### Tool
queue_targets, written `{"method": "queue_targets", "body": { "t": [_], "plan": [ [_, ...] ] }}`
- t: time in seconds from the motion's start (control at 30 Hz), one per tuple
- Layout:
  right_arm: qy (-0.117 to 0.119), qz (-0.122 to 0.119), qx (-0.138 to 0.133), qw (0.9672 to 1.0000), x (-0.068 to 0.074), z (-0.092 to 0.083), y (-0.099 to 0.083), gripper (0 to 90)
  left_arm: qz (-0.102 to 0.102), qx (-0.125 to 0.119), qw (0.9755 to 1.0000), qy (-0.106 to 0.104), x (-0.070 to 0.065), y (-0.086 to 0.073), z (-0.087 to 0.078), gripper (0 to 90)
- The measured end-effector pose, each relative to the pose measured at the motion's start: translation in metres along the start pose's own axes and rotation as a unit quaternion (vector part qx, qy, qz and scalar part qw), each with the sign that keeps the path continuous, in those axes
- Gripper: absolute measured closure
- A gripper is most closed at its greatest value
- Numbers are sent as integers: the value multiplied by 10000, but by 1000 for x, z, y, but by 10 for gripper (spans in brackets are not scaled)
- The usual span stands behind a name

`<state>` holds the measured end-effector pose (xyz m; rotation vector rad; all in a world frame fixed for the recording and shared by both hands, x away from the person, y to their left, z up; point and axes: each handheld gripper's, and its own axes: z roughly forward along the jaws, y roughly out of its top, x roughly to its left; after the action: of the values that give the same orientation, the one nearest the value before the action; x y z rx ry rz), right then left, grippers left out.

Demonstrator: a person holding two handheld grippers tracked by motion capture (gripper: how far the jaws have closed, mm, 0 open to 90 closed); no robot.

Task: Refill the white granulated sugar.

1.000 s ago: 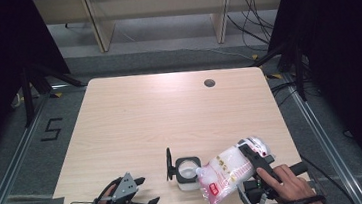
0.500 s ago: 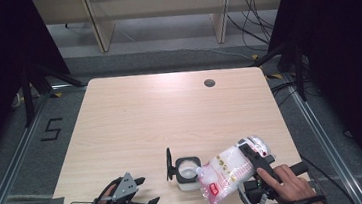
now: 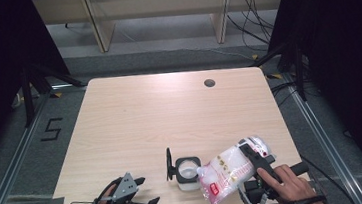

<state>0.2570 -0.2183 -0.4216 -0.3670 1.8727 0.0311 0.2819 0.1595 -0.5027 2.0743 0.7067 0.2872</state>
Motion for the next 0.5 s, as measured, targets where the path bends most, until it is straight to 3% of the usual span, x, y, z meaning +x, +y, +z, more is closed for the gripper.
{"method": "queue_targets", "body": {
  "t": [0.03,0.07,0.1,0.2,0.27,0.33,0.37,0.4,0.47,0.5],
  "plan": [
    [-119,-30,-136,9998,0,1,0,424,-2,-2,10000,5,0,0,0,199],
    [-72,245,-75,9996,3,0,0,424,0,-1,10000,5,0,0,0,199],
    [29,-43,-52,10000,-2,0,2,424,-114,16,9999,30,-1,-1,0,199],
    [-85,-36,-151,9998,1,2,1,424,-117,14,9999,30,-1,-1,0,199],
    [51,3,-25,10000,0,1,0,425,-135,-1,9999,11,-1,-1,0,199],
    [-152,-32,-186,9997,0,3,0,425,-117,-7,9999,3,-2,-1,0,199],
    [-20,139,-76,9999,2,0,1,425,-122,-5,9999,7,-1,-1,0,199],
    [-20,139,-76,9999,2,0,1,425,-122,-5,9999,7,-1,-1,0,199],
    [-21,83,-78,9999,1,1,0,425,-121,-8,9999,4,-2,-1,0,199],
    [16,-140,-96,9999,-2,2,-1,426,-122,-5,9999,6,-1,-1,0,199]
  ]
}}
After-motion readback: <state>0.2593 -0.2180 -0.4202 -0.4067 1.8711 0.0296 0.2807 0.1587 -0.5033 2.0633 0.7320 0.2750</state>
